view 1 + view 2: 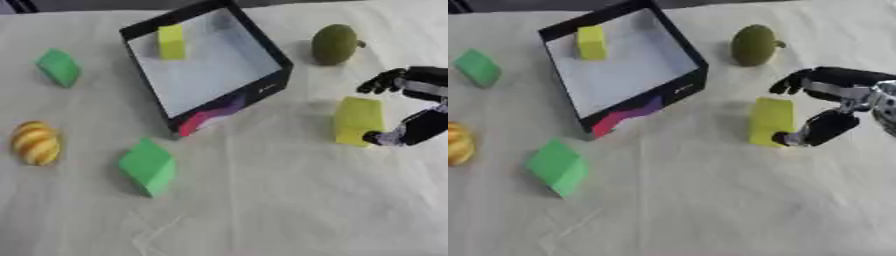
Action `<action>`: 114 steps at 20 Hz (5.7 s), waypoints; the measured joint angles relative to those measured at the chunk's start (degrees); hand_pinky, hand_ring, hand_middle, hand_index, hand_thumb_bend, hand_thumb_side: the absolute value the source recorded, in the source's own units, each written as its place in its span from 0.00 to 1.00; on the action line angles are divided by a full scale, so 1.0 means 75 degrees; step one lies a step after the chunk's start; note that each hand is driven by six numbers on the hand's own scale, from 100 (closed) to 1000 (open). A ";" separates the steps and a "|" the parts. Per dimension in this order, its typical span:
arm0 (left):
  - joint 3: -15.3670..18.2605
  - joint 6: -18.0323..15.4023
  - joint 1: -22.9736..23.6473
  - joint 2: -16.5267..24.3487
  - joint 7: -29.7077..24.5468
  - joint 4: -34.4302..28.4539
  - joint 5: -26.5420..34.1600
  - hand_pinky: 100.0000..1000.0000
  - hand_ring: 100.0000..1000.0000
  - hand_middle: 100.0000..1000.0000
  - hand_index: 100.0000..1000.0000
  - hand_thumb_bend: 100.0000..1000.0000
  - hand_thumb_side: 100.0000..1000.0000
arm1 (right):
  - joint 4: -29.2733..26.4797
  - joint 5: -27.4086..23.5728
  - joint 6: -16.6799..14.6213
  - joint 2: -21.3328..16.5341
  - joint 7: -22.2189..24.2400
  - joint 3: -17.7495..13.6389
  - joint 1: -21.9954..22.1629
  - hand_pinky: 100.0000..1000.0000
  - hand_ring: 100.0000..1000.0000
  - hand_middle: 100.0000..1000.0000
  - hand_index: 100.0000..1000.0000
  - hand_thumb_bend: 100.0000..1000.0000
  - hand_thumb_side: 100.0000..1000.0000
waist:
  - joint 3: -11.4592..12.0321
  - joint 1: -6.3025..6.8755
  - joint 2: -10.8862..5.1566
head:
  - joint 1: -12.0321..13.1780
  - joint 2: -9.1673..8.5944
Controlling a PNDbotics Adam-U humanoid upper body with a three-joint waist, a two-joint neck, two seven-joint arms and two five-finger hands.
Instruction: Pick up objects on the table and place them in the box.
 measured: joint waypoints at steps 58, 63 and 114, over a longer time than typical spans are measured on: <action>0.0243 0.0067 -0.0519 0.0354 0.0462 -0.0286 -0.0354 0.68 0.59 0.64 0.69 0.31 0.47 | 0.6726 0.2548 -0.2950 0.5012 0.0034 -0.1488 -0.5427 0.70 0.54 0.55 0.65 0.20 0.00 | 0.0865 -0.0051 -0.0209 | -0.0926 0.0271; 0.0307 0.0068 -0.0584 0.0512 0.0466 -0.0290 -0.0379 0.68 0.59 0.64 0.69 0.30 0.47 | 0.7014 0.2879 -0.3111 0.5393 0.0326 -0.1571 -0.5427 0.70 0.54 0.56 0.66 0.19 0.00 | 0.1036 -0.0052 -0.0207 | -0.1132 0.0267; 0.0426 0.0249 -0.0284 0.0708 0.0693 -0.0255 -0.0481 0.67 0.58 0.63 0.68 0.28 0.49 | 0.6074 0.1385 -0.3929 0.3421 0.2574 -0.2100 -0.5115 0.87 0.91 0.85 0.91 0.26 0.04 | 0.0580 -0.0108 -0.0209 | -0.0906 0.0362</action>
